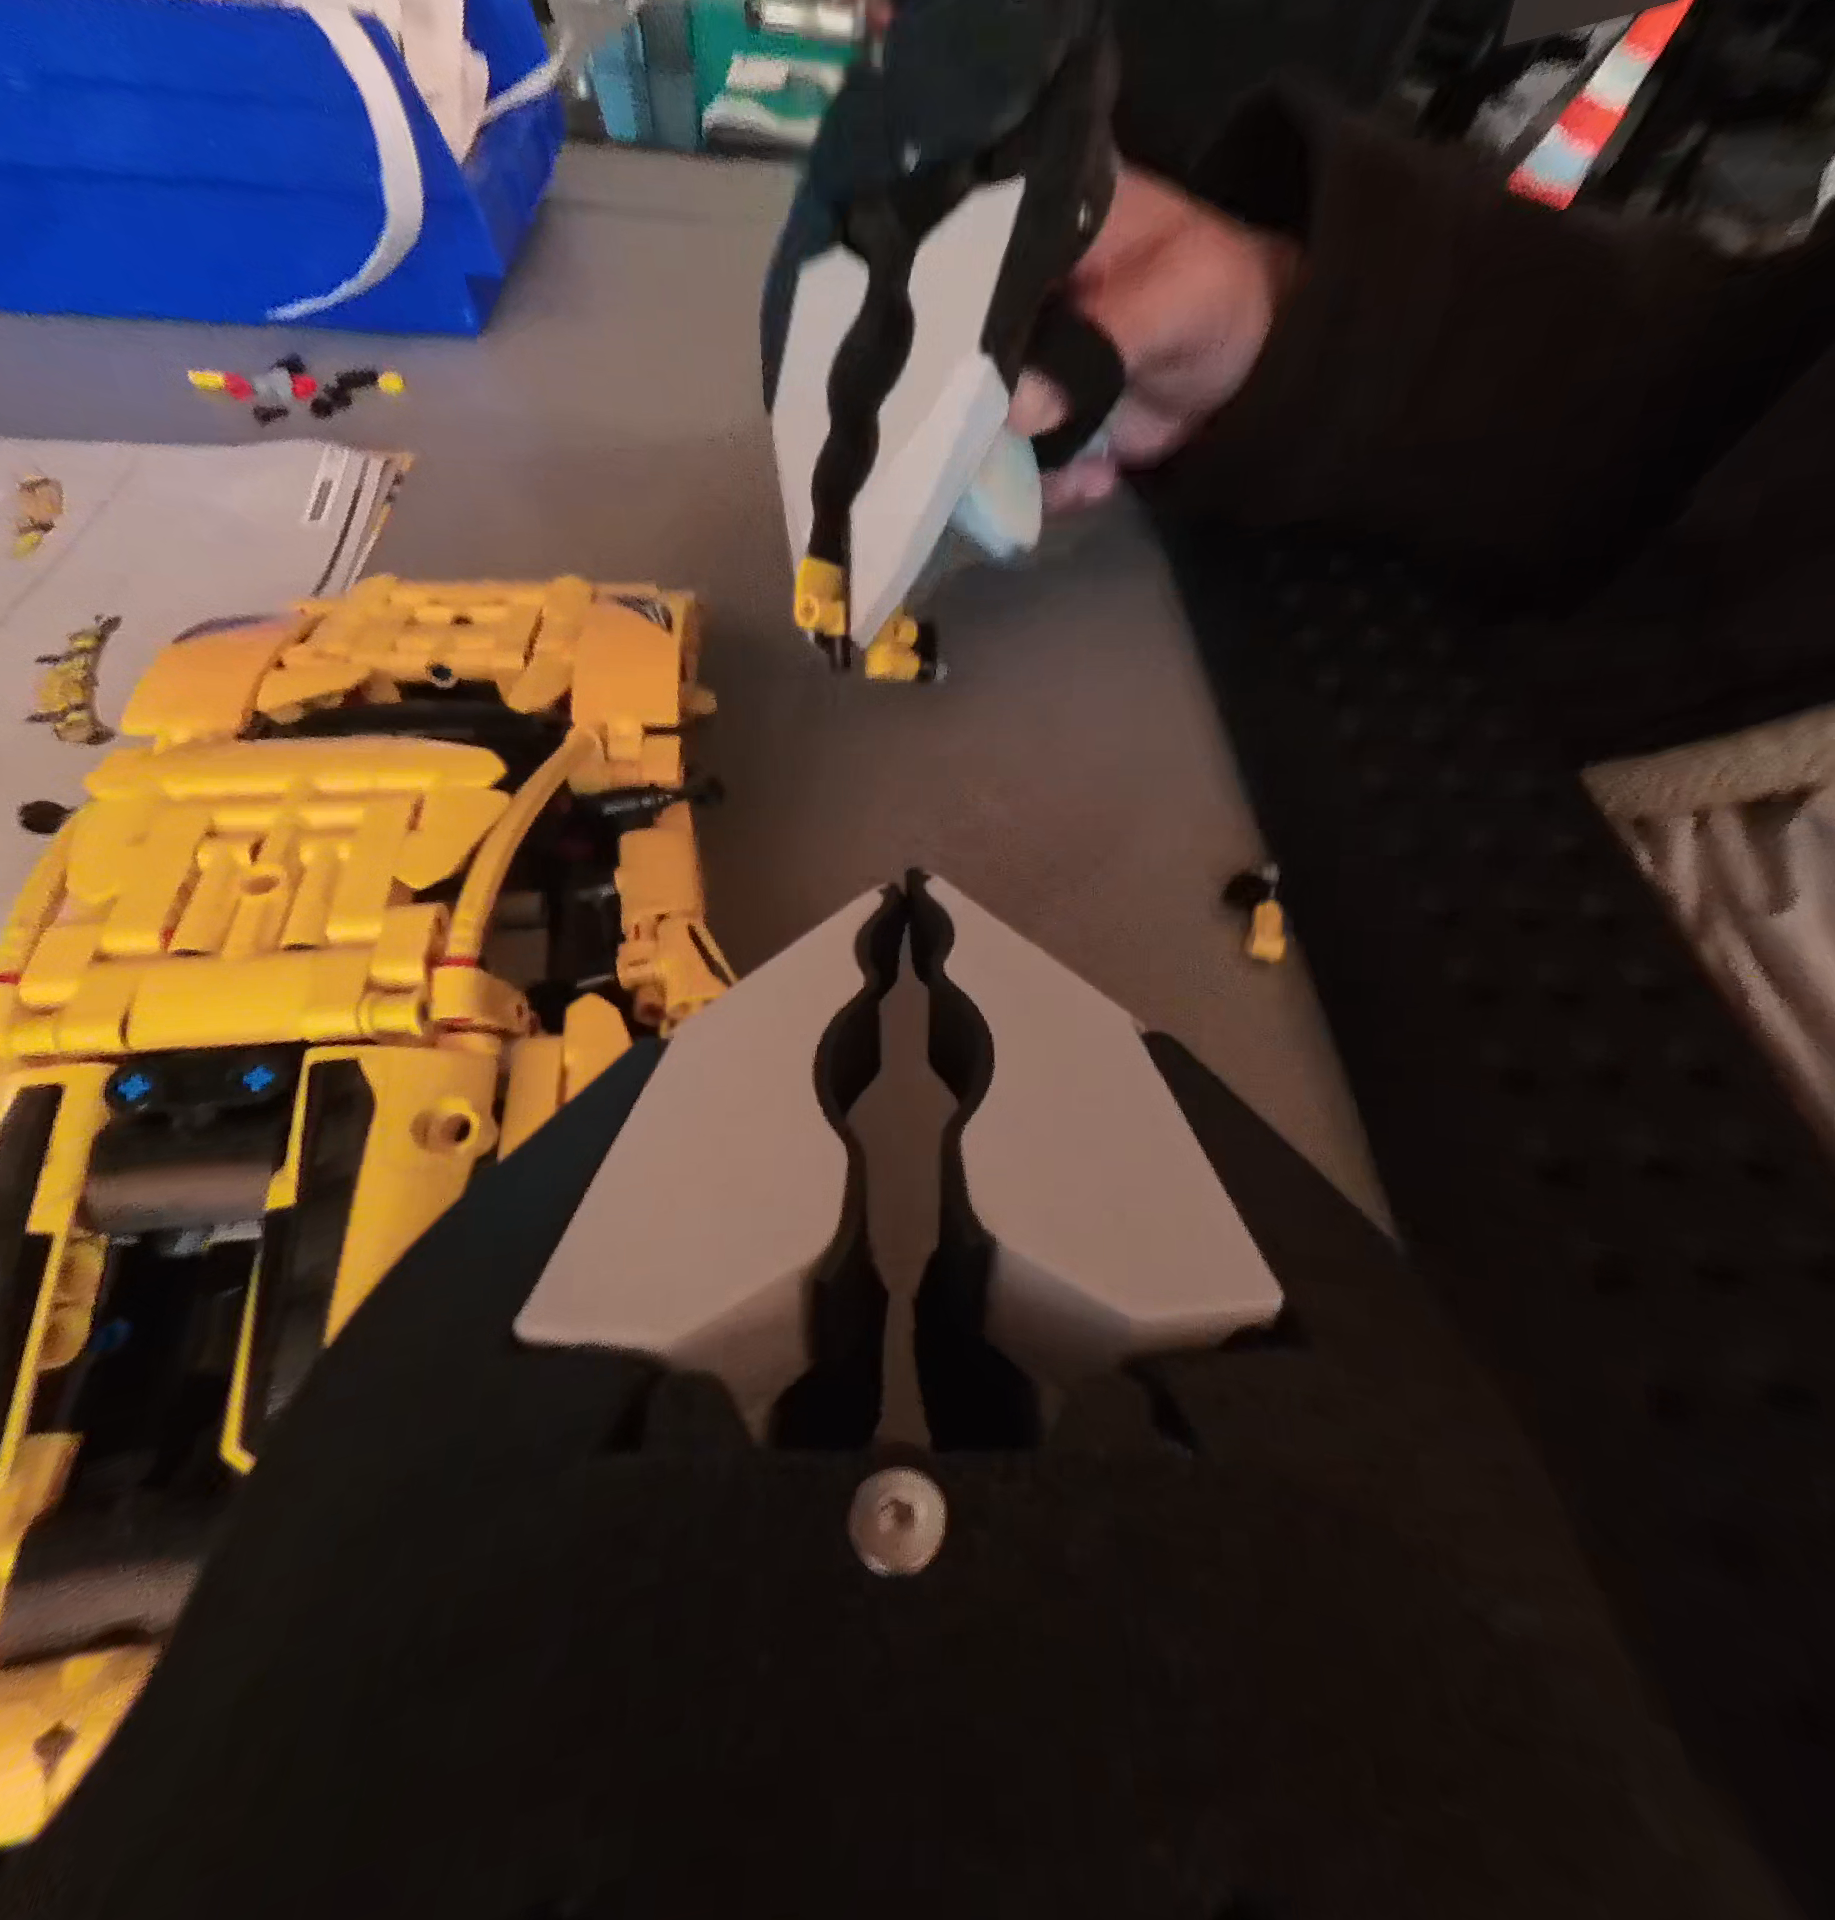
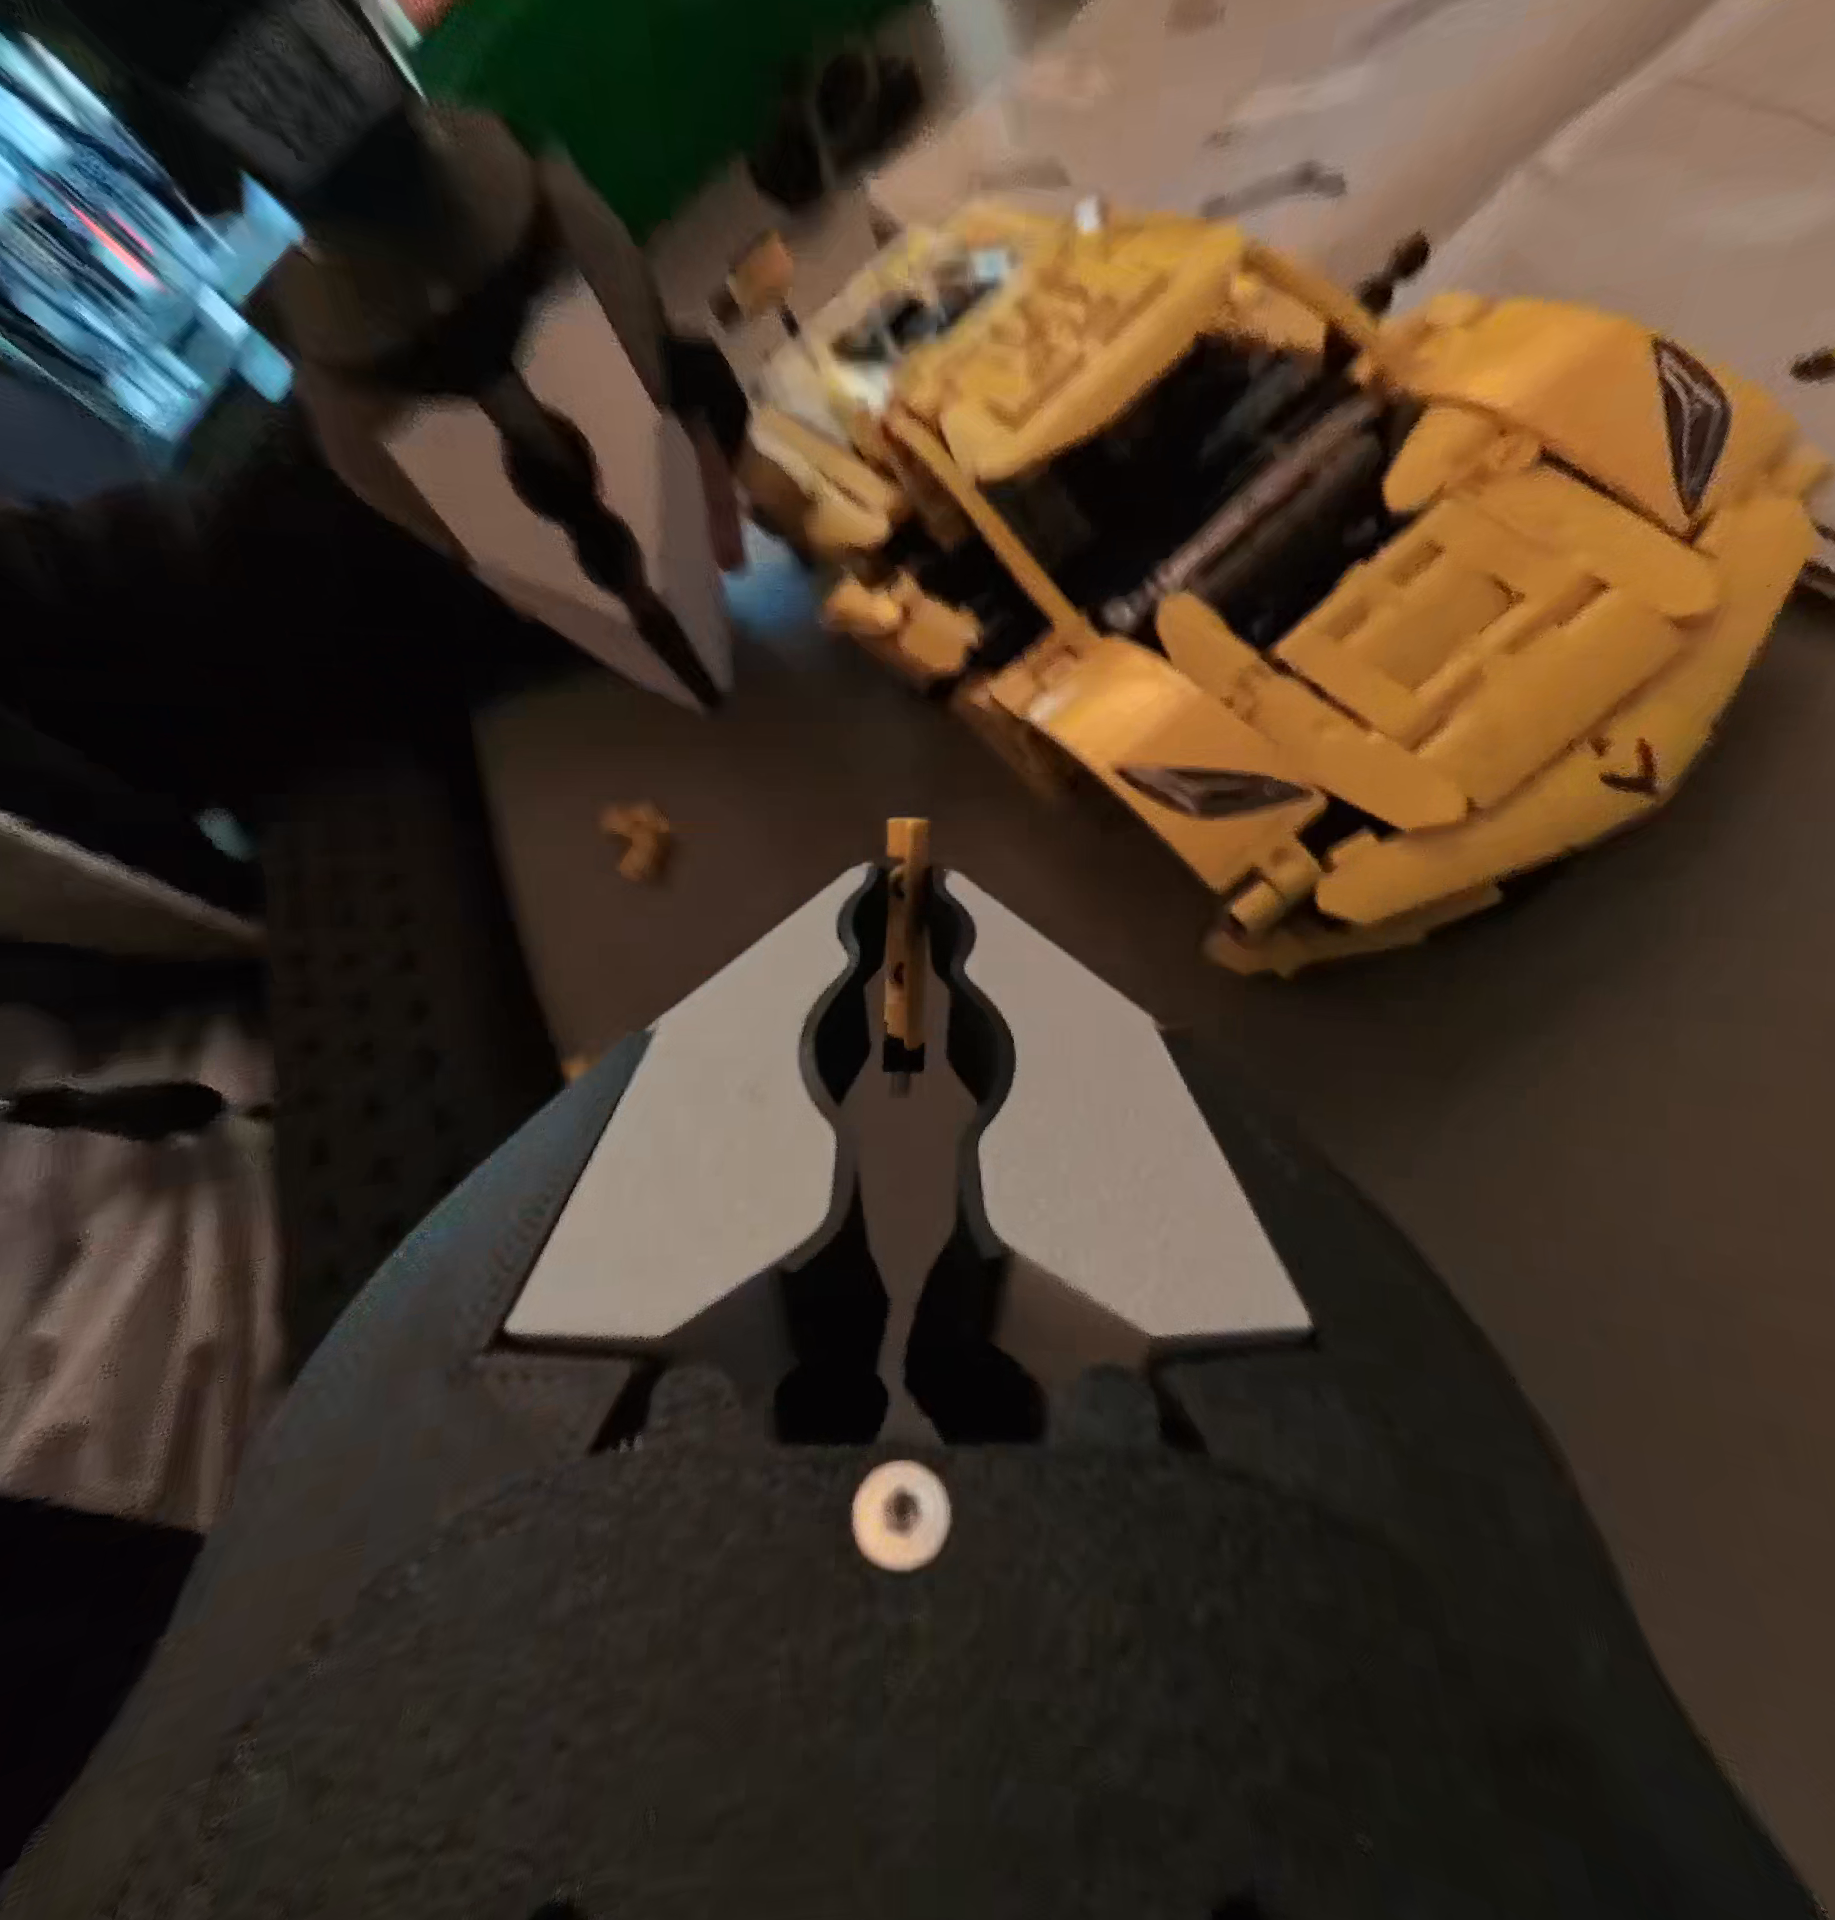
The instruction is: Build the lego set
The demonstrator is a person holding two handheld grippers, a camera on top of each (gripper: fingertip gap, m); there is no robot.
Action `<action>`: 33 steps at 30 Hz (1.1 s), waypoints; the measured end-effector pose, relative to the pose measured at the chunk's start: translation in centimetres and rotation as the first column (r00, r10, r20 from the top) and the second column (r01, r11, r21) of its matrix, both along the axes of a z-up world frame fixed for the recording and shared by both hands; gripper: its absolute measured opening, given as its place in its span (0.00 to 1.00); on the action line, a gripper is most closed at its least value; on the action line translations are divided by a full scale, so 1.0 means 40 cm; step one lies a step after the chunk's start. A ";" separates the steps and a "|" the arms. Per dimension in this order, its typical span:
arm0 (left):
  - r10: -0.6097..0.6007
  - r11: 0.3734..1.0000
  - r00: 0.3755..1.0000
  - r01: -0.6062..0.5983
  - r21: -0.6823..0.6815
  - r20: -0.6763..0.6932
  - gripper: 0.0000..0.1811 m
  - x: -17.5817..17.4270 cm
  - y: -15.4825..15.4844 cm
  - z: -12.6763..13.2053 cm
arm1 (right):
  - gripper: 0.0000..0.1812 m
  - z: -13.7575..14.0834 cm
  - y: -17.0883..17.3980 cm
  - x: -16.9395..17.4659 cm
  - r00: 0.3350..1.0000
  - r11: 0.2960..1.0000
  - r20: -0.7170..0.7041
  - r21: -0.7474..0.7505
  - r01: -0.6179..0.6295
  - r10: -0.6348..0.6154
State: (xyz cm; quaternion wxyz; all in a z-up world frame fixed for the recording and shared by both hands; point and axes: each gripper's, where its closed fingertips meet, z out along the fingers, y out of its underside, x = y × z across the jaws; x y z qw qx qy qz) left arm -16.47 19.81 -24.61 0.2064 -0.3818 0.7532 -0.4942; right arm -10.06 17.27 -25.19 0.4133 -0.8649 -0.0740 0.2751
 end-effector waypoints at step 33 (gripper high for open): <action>0.744 0.643 0.505 -0.719 -0.262 0.438 0.04 -0.410 0.035 0.202 | 0.29 0.041 -0.177 -0.059 0.913 0.938 0.306 0.296 0.178 -0.270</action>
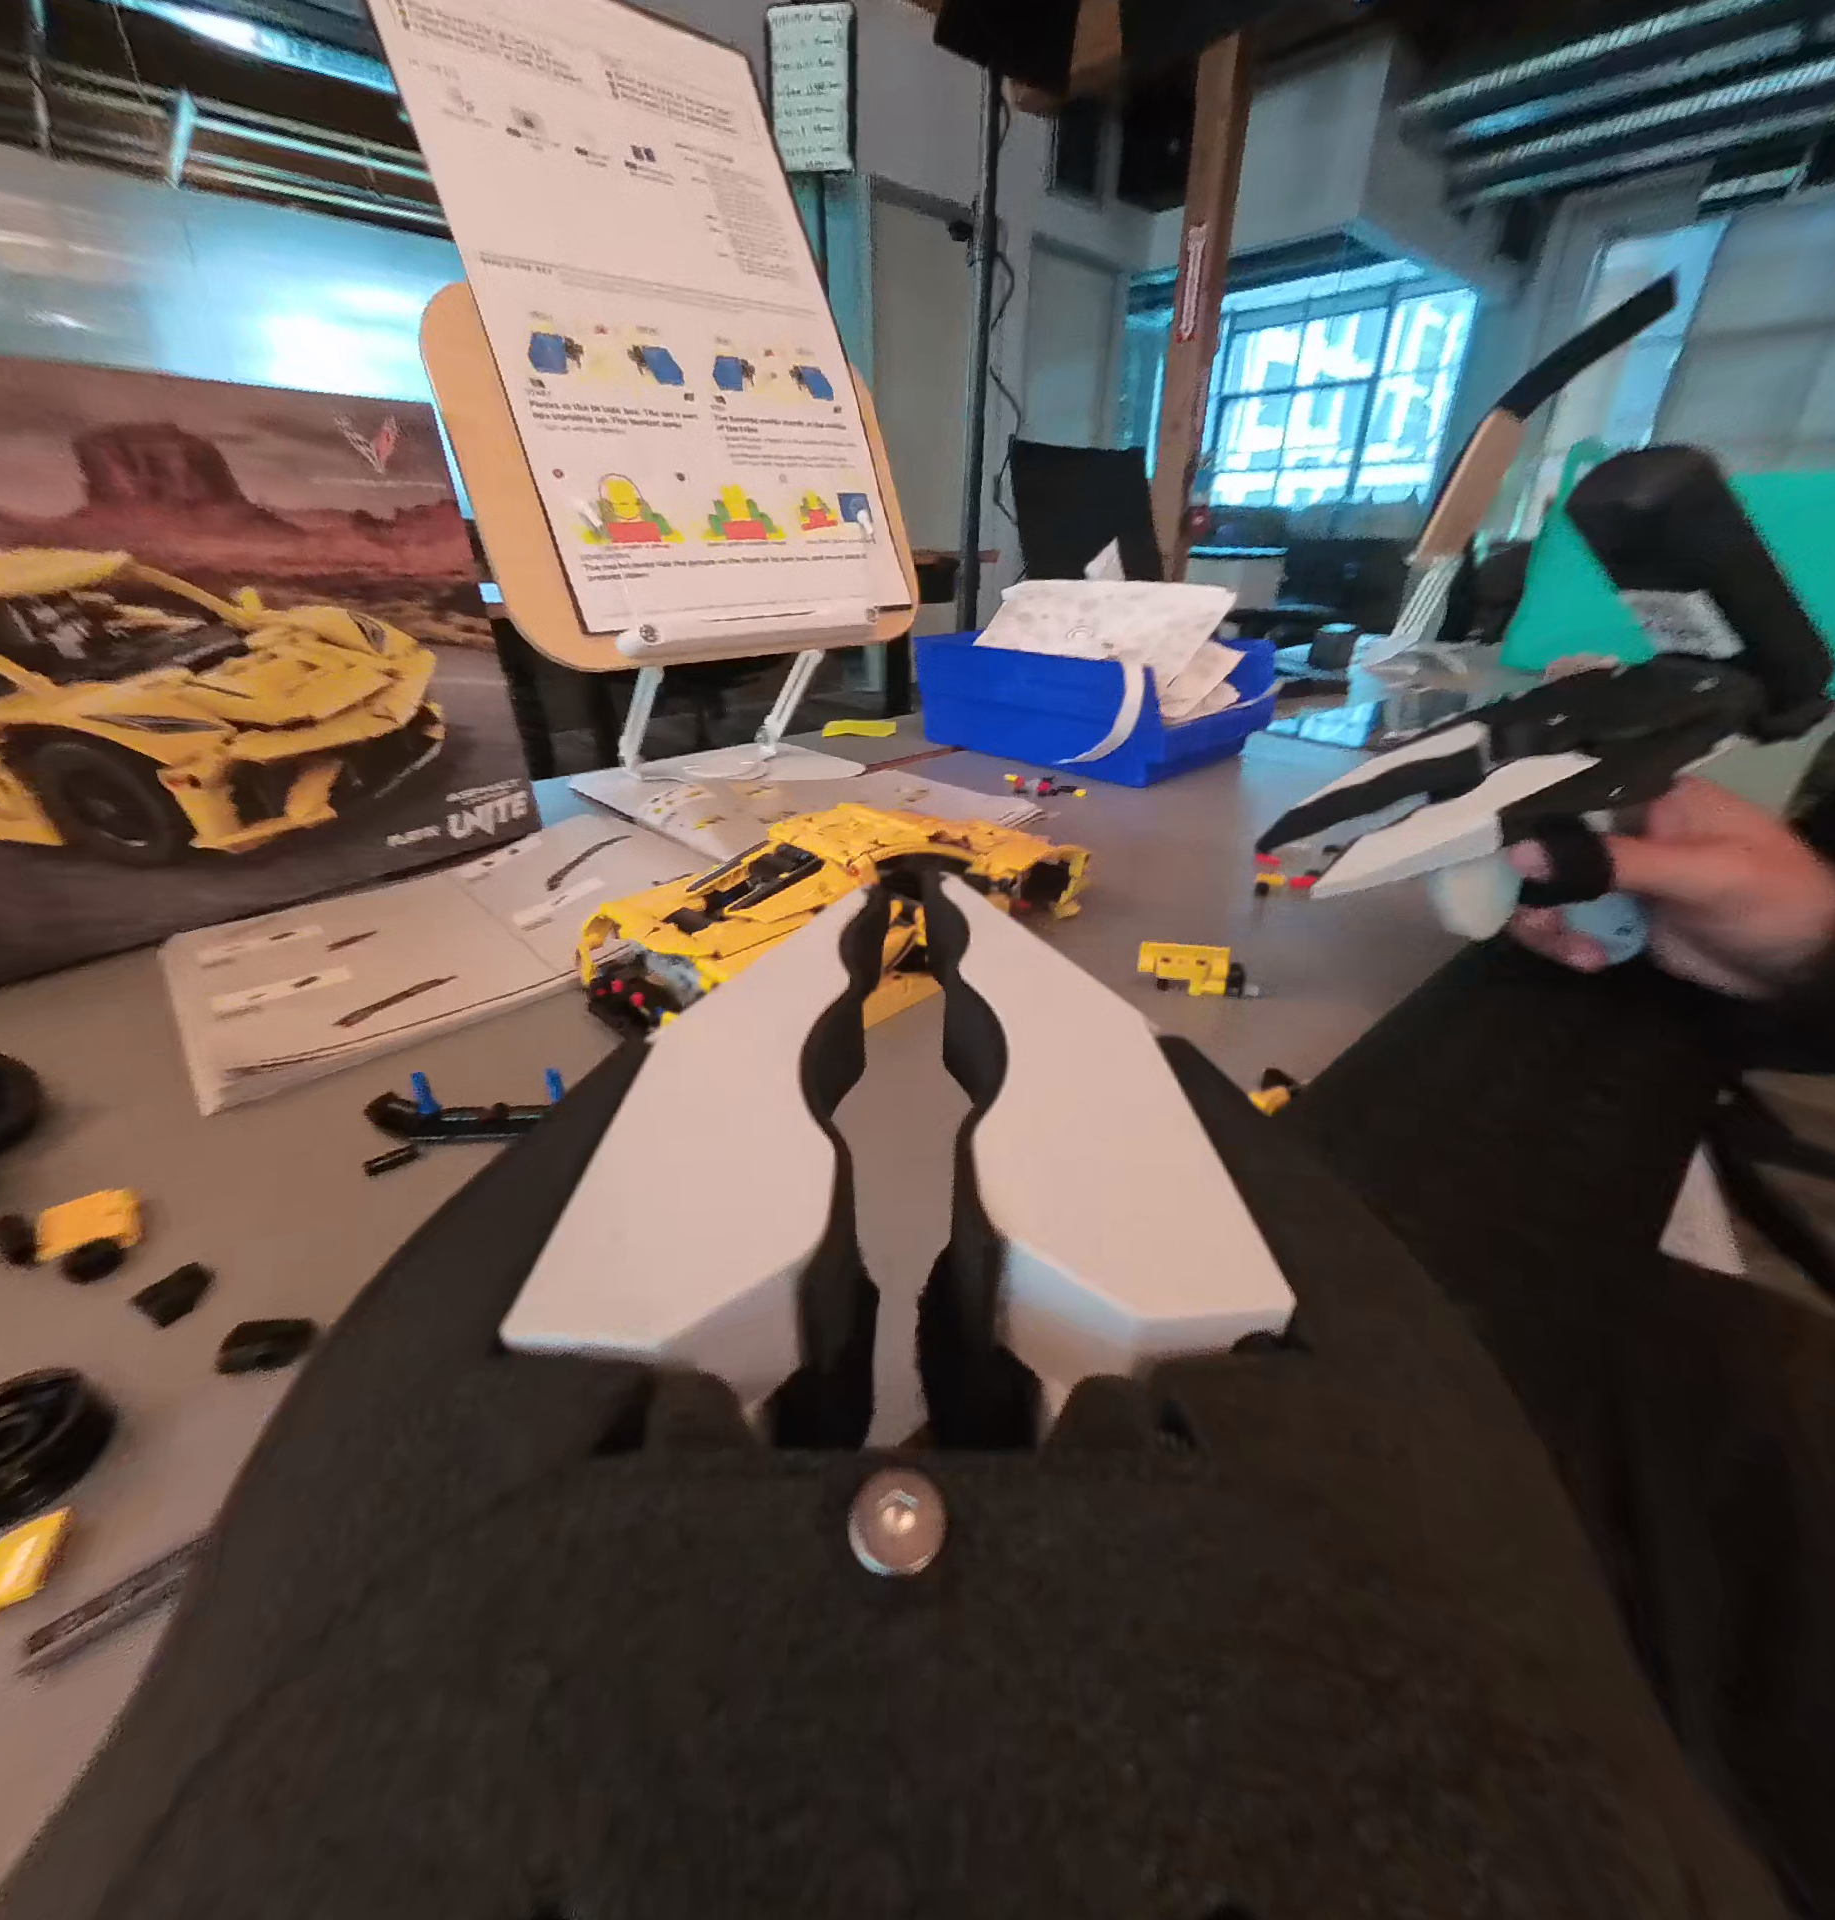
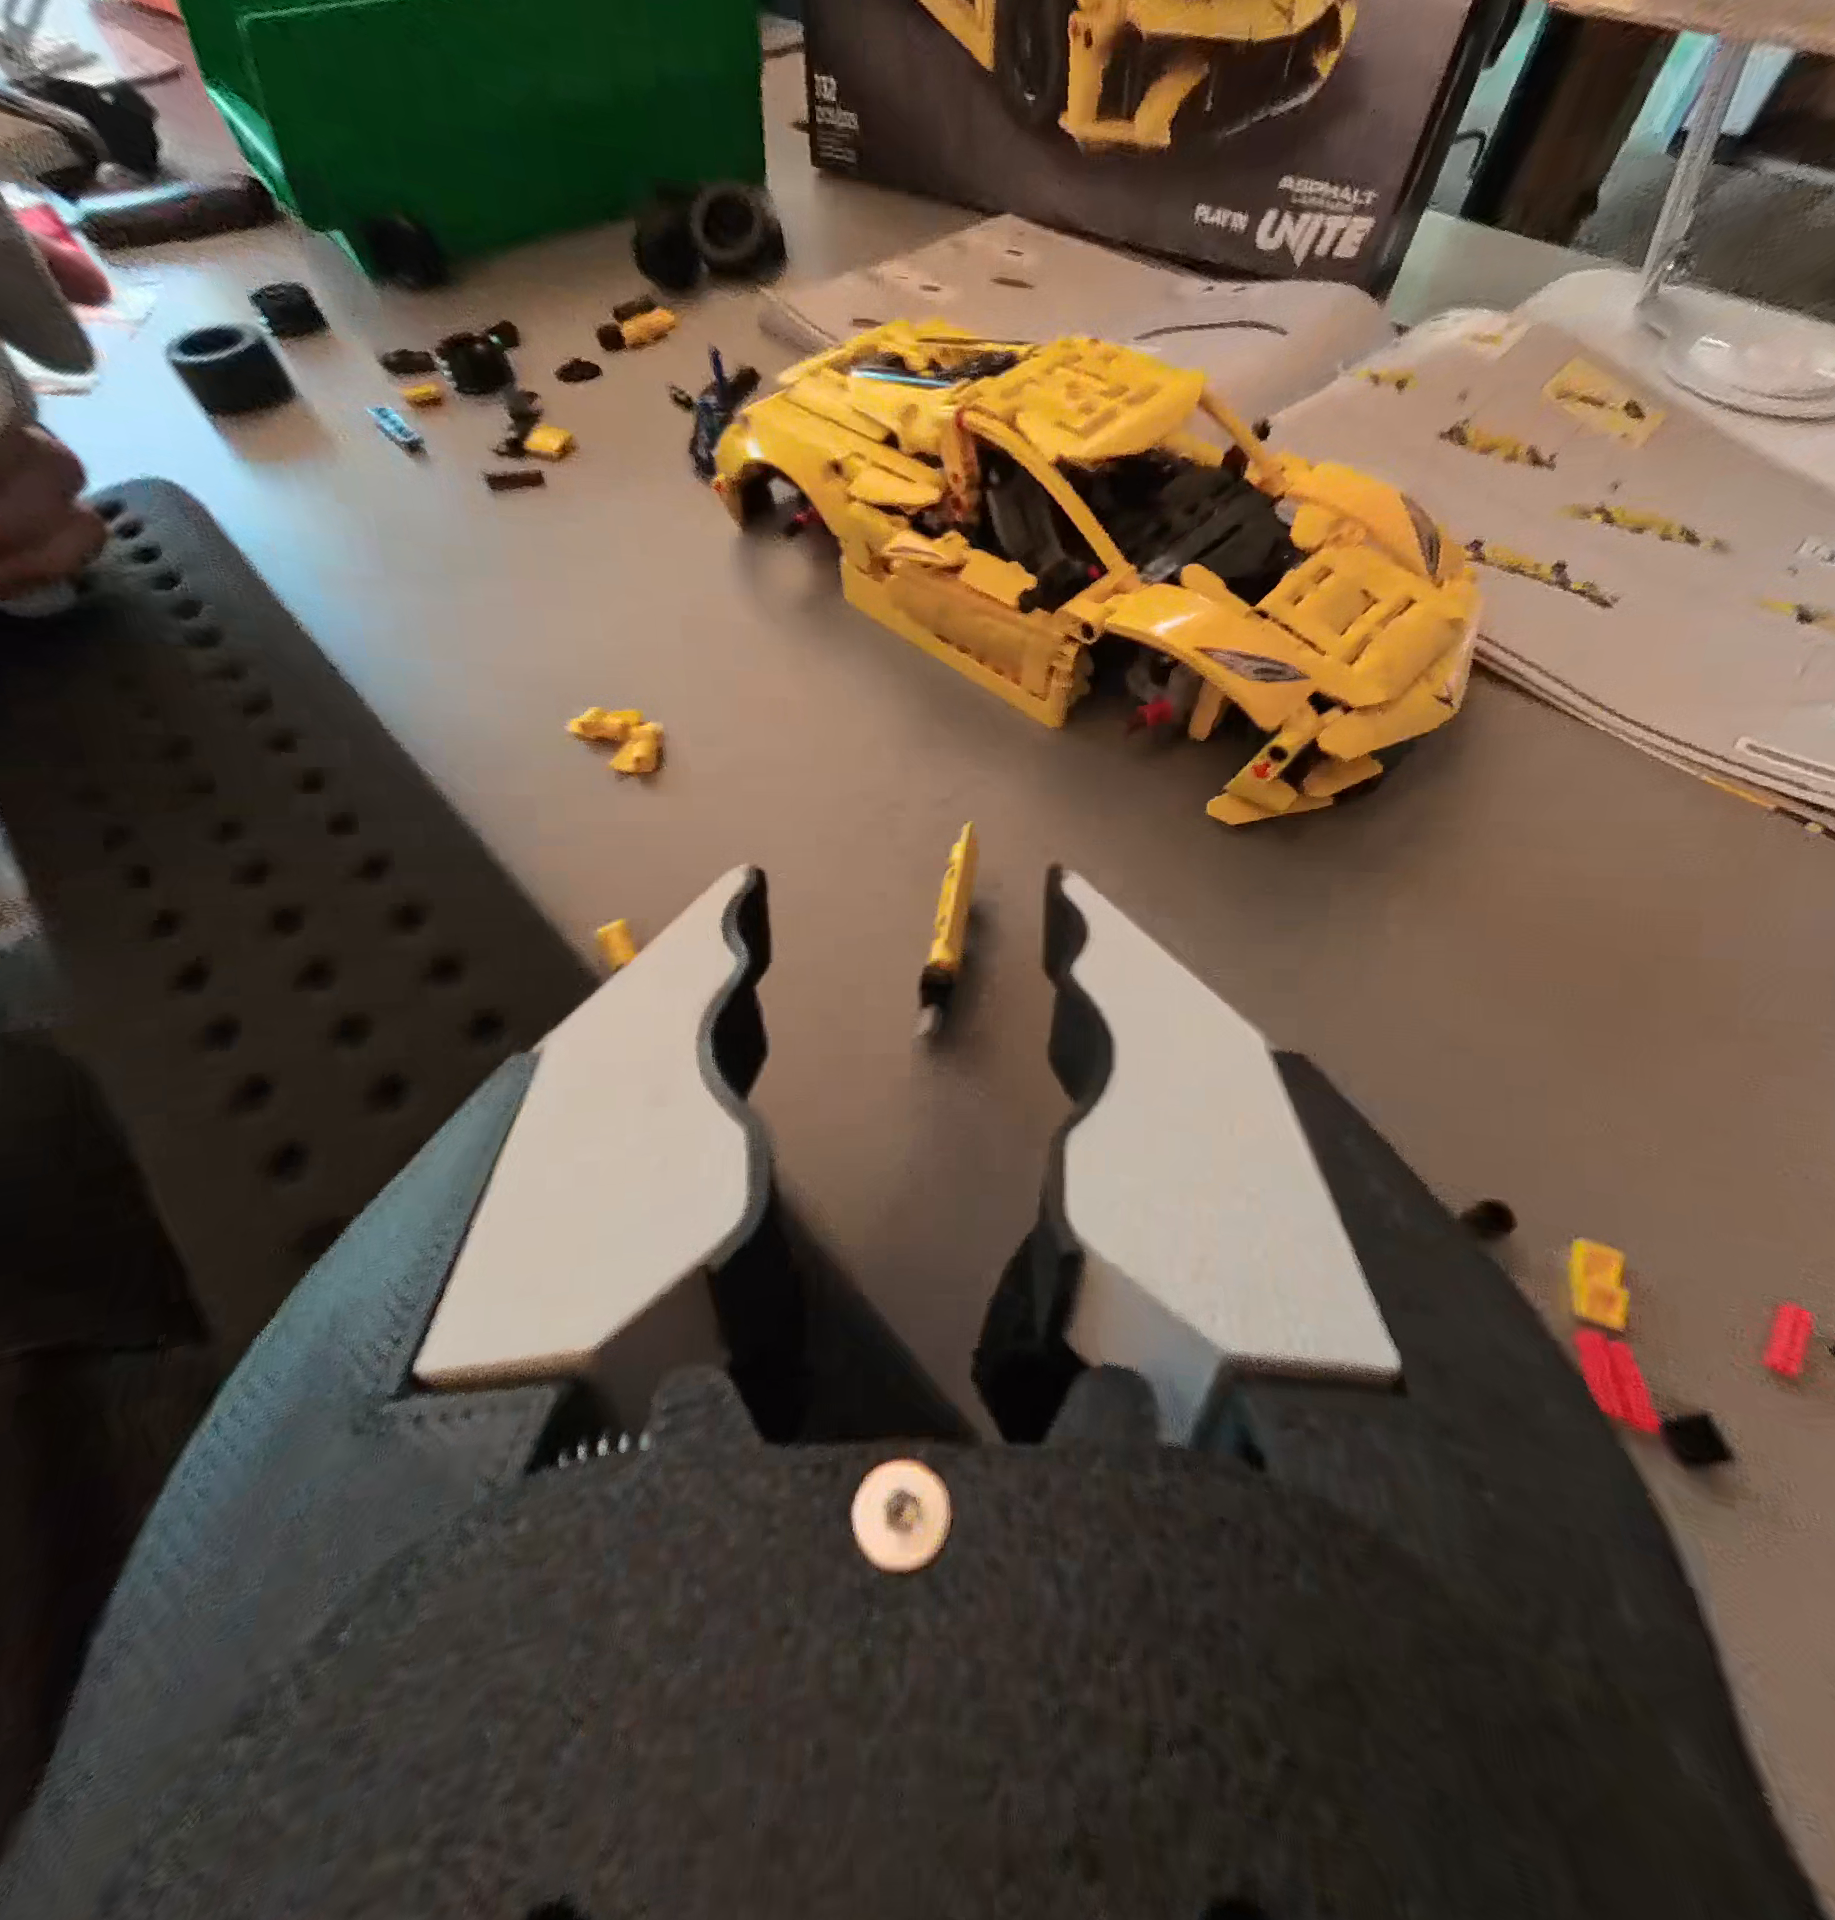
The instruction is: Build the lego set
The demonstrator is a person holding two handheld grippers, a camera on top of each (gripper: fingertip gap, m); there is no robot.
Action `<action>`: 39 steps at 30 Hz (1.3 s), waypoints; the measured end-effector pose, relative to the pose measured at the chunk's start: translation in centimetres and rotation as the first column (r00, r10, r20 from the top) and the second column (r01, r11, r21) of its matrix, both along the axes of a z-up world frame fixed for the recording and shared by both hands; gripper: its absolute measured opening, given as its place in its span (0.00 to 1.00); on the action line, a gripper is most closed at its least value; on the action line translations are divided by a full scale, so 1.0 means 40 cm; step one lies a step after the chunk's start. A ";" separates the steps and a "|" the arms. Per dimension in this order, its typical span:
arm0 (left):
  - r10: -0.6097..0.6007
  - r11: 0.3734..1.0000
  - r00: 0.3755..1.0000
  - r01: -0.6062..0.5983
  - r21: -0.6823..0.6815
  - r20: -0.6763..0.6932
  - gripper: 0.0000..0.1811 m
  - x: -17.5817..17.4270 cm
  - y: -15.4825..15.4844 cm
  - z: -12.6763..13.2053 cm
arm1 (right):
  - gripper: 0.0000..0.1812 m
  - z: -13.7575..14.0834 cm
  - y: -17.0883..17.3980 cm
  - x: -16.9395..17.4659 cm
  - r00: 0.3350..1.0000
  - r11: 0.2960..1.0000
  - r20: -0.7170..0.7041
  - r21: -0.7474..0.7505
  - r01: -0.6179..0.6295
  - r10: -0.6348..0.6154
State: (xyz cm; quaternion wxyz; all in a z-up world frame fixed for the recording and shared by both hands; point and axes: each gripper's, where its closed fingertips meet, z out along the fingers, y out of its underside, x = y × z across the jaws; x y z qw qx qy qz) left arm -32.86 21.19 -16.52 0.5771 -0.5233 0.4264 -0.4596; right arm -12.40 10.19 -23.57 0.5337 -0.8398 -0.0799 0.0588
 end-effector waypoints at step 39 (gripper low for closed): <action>-0.210 0.978 0.884 0.196 -0.075 -0.418 0.04 0.189 -0.047 -0.131 | 0.04 -0.050 0.161 -0.138 0.833 0.778 0.087 -0.421 -0.467 0.547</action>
